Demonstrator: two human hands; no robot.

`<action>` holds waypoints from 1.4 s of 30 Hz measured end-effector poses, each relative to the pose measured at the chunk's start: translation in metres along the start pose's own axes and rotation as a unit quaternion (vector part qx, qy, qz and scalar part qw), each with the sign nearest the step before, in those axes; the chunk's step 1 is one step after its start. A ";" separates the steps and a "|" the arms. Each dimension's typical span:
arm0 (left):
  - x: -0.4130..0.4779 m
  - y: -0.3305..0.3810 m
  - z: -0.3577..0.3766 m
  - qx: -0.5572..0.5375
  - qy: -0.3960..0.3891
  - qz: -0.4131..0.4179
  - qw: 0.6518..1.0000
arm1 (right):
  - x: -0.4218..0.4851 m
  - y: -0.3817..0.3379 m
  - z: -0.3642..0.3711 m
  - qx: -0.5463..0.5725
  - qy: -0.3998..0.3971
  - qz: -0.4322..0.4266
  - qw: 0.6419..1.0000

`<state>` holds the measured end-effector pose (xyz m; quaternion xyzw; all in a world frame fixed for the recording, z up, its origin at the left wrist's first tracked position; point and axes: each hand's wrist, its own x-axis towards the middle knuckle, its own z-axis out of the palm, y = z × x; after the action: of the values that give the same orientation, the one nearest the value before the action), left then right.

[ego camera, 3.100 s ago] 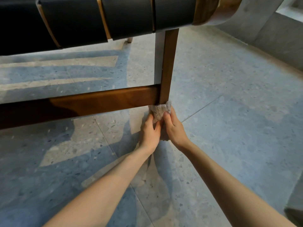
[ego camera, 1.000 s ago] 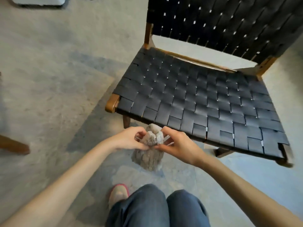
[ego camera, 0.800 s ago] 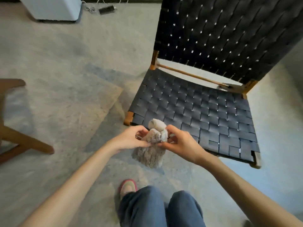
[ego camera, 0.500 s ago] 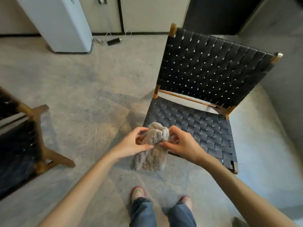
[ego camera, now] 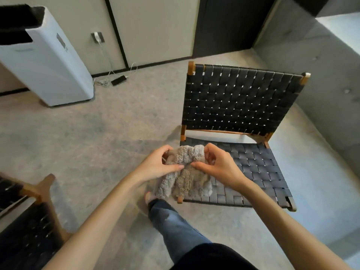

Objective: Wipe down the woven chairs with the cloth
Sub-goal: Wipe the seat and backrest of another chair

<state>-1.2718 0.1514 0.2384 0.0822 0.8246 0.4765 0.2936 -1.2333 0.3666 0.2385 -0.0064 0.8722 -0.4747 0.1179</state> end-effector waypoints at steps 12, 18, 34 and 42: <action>0.173 0.023 -0.159 0.198 -0.053 0.093 0.974 | 0.175 -0.051 -0.006 0.071 0.146 0.079 0.984; 0.236 0.033 -0.213 0.154 -0.137 0.132 0.970 | 0.223 -0.064 -0.004 0.058 0.226 0.143 0.962; 0.410 0.058 -0.347 0.280 -0.355 0.300 0.840 | 0.353 -0.123 0.086 -0.004 0.330 0.305 0.893; 0.419 0.073 -0.316 0.330 -0.441 0.415 0.724 | 0.350 -0.134 0.122 0.080 0.393 0.347 0.848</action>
<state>-1.8017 0.1311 0.2468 0.7088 0.5908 0.1587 0.3511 -1.5610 0.1488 0.2166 0.4934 0.7500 -0.4336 -0.0773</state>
